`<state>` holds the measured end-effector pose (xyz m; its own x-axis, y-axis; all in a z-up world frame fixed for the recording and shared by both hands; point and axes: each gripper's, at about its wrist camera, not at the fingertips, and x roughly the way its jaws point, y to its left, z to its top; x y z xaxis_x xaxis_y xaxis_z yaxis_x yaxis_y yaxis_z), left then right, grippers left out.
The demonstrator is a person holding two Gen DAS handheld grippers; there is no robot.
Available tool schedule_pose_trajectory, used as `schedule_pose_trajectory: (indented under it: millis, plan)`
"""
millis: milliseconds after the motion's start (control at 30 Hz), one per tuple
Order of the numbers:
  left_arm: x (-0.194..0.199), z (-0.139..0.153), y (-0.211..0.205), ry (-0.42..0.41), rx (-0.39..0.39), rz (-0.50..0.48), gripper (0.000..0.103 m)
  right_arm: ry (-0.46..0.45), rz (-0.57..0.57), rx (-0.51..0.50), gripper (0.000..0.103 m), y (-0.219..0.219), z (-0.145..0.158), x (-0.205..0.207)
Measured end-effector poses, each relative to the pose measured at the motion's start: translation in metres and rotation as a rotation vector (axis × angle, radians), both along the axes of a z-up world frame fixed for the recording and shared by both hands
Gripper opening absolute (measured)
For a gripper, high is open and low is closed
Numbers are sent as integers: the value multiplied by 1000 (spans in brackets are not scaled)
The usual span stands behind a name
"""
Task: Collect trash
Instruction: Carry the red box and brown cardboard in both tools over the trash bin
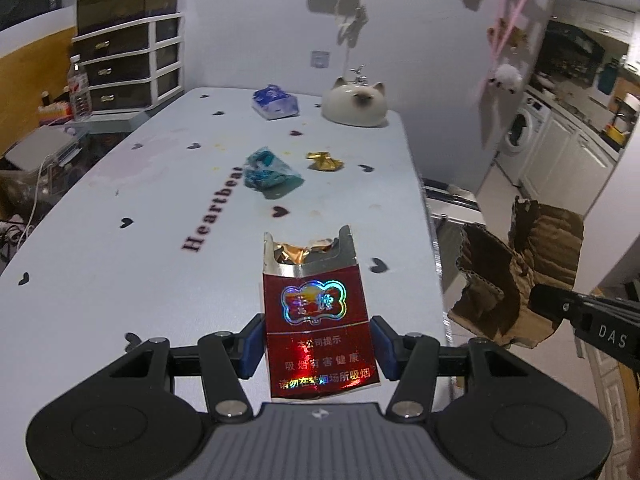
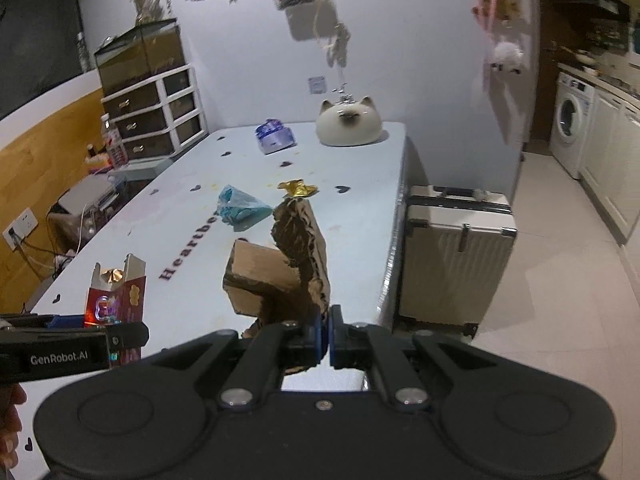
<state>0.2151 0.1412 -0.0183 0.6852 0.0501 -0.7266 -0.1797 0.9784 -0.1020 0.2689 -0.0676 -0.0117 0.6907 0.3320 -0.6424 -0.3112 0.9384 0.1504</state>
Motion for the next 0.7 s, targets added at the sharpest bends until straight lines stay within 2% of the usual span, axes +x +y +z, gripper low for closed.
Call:
schedule_pose_trajectory:
  millis: [300,533,700]
  plan:
    - [1,3,-57,-15,-17,-85,55,-4,-115,12,4,-69,1,-24]
    - [35,-8,-125,6,-20,-117,55,-7,-163,-22,4,-144,-12,-3]
    - [68,-31,-179,54,-36,-121,55,36,-173,-41,4,-200,-33,28]
